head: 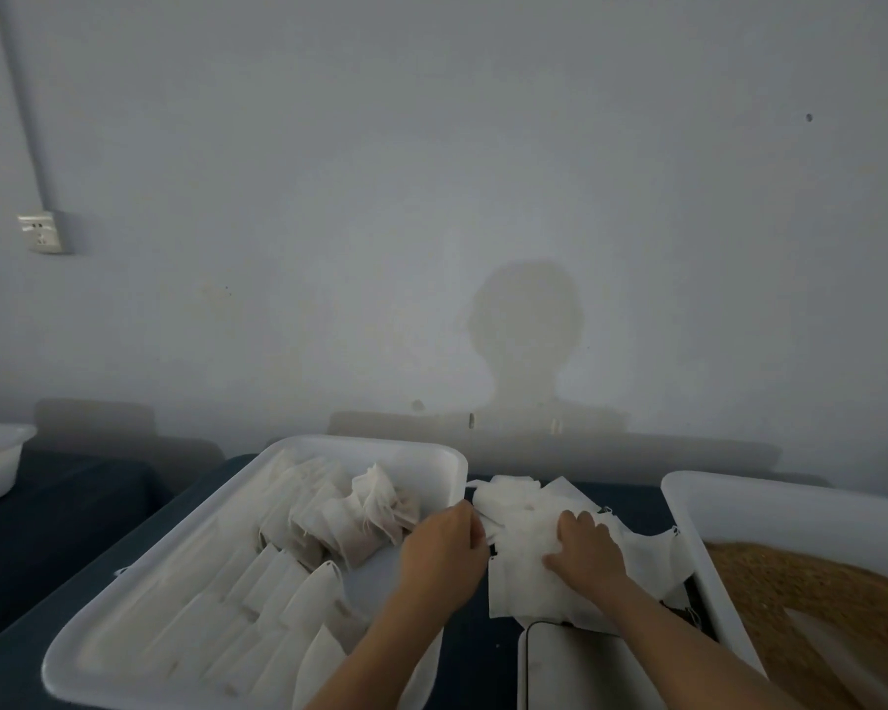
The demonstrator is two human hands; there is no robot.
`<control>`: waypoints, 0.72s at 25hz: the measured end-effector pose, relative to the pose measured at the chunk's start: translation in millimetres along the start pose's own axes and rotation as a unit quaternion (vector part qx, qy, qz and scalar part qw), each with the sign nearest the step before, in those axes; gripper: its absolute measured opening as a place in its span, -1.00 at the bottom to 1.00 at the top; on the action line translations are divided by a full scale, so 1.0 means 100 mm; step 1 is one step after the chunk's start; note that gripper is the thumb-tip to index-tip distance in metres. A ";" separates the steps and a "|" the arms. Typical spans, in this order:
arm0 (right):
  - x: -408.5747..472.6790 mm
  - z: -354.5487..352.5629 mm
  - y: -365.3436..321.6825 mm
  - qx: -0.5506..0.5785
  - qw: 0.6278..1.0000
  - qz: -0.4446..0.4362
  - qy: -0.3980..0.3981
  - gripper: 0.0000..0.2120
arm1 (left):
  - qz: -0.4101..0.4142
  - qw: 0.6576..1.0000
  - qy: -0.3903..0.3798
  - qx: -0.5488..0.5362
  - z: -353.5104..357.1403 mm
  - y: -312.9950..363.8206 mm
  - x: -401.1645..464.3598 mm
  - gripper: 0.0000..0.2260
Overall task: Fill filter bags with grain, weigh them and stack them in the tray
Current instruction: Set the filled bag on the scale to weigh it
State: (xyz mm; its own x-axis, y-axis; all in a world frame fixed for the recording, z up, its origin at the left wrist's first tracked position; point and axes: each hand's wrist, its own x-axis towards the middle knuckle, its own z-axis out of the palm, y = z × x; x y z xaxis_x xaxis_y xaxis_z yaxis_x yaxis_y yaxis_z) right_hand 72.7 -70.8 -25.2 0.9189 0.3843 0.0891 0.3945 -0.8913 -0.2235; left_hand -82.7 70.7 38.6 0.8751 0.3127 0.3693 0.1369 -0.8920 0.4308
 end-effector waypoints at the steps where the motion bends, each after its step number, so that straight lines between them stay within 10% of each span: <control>1: 0.01 -0.02 0.01 0.012 1.000 -0.004 0.005 -0.77 | 0.003 1.000 0.001 0.000 0.02 -0.01 0.00 -0.84; 15: -0.20 -0.71 0.12 0.135 0.981 -0.029 0.135 -0.66 | 0.031 0.999 -0.018 -0.041 0.10 0.09 -0.02 -0.94; 18: -0.43 -1.20 0.21 0.229 0.962 -0.072 0.130 -0.67 | 0.023 0.987 -0.066 -0.142 0.16 0.39 -0.05 -0.69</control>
State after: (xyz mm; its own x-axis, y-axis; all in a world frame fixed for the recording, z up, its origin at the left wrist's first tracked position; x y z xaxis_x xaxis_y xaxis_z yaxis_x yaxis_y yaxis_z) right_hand 42.6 -134.7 82.8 0.8489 0.3690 0.3784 0.5283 -0.6105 -0.5900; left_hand -74.5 29.3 40.2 0.9325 0.2132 0.2915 -0.0226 -0.7710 0.6364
